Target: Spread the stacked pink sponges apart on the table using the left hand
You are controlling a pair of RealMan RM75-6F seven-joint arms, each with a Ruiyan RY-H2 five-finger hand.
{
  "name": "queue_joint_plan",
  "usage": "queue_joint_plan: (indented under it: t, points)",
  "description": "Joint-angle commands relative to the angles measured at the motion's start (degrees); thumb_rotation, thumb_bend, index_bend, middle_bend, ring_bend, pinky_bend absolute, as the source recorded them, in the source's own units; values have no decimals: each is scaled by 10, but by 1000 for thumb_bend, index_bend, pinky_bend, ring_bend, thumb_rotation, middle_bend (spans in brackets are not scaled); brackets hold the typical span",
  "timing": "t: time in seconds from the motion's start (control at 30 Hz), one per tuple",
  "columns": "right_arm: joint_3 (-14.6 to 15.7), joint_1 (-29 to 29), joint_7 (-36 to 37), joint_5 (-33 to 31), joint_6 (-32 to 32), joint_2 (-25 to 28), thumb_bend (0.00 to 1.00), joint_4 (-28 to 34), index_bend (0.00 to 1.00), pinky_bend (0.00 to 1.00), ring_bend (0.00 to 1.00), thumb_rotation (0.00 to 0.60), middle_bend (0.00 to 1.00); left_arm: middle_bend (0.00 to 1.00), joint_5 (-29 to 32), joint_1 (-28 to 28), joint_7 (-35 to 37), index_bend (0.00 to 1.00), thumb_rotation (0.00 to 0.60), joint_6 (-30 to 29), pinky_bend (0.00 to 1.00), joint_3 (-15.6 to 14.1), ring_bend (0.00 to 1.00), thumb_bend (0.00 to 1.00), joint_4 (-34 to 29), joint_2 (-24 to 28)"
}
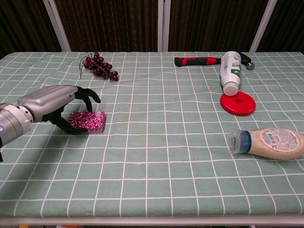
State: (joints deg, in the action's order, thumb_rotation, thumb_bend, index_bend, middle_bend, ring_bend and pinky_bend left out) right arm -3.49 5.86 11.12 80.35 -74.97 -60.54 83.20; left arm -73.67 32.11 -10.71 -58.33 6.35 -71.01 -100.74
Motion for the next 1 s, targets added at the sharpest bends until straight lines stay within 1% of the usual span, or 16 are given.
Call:
queue_joint_plan:
  t: [0.03,0.2,0.37,0.5,0.73,0.83,0.93,1.0]
  points:
    - [0,0,0,0,0,0,155,0,0,0,0,600,0,387,-1,0,0,247,600,-1,94,0,123,251,0,0]
    - [0,0,0,0,1,-1,155,-1,0,0,0,600,0,398,-3,1,1,248,600,-4,94,2,127,254,-5,3]
    - [0,0,-2,0,0,-1,156,0,0,0,0,600,0,414,-3,1,-3,251,600,-9,94,3,154,261,-15,12]
    - [0,1,-6,1,0,-2,155,2,0,0,0,600,0,429,0,-1,-9,252,600,-15,94,8,154,264,-28,28]
    - [0,2,-16,4,-3,-2,155,10,0,0,0,600,0,447,21,-6,-5,252,600,-20,94,26,154,274,-41,71]
    - [0,3,-21,3,-2,-1,156,14,0,0,0,600,0,451,28,-8,0,253,600,-22,94,33,154,277,-33,84]
    - [1,4,-28,4,-1,-1,156,19,0,0,0,600,0,454,44,-10,13,253,600,-15,94,39,154,277,-13,91]
    - [1,4,-33,4,-3,0,156,24,0,0,0,600,0,456,47,-13,20,253,600,-14,94,38,154,277,6,91]
